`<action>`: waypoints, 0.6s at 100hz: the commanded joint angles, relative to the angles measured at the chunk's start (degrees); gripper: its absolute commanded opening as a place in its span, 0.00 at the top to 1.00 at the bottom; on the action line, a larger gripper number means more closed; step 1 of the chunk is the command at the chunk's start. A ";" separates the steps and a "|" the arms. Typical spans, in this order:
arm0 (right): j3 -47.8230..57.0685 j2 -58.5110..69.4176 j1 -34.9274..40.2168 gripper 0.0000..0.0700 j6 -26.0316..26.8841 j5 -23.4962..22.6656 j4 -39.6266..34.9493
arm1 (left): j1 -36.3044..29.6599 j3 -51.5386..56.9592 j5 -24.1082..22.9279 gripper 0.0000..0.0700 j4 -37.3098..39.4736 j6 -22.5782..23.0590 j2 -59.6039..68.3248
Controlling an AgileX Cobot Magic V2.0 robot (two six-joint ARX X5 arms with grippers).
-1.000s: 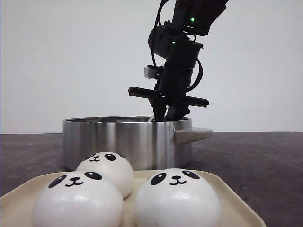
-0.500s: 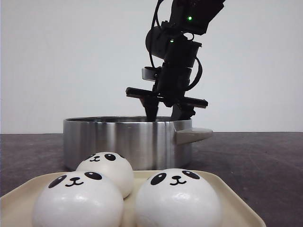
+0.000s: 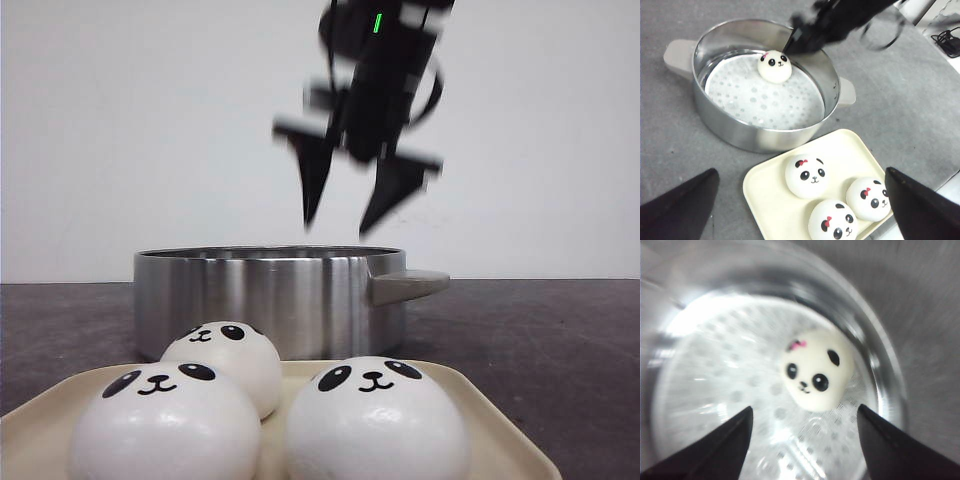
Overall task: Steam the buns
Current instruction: 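Open the right gripper to release the bun and withdraw upward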
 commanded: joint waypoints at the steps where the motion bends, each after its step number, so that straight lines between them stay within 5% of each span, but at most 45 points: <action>1: 2.05 -4.81 1.38 0.53 -3.80 -0.13 -1.92 | -0.31 0.63 0.02 0.05 0.07 -2.23 0.50; 11: 2.03 -12.57 3.30 1.00 -6.21 1.42 -5.07 | -0.42 0.42 2.80 0.05 0.17 -5.53 1.99; 36: 2.03 -34.05 14.69 0.99 -9.92 11.65 -3.43 | -5.05 0.39 4.35 0.10 0.17 -9.25 10.73; 60: 2.03 -47.58 26.97 0.99 -9.86 20.85 -6.10 | -13.07 0.39 -2.75 0.10 2.40 -11.91 22.62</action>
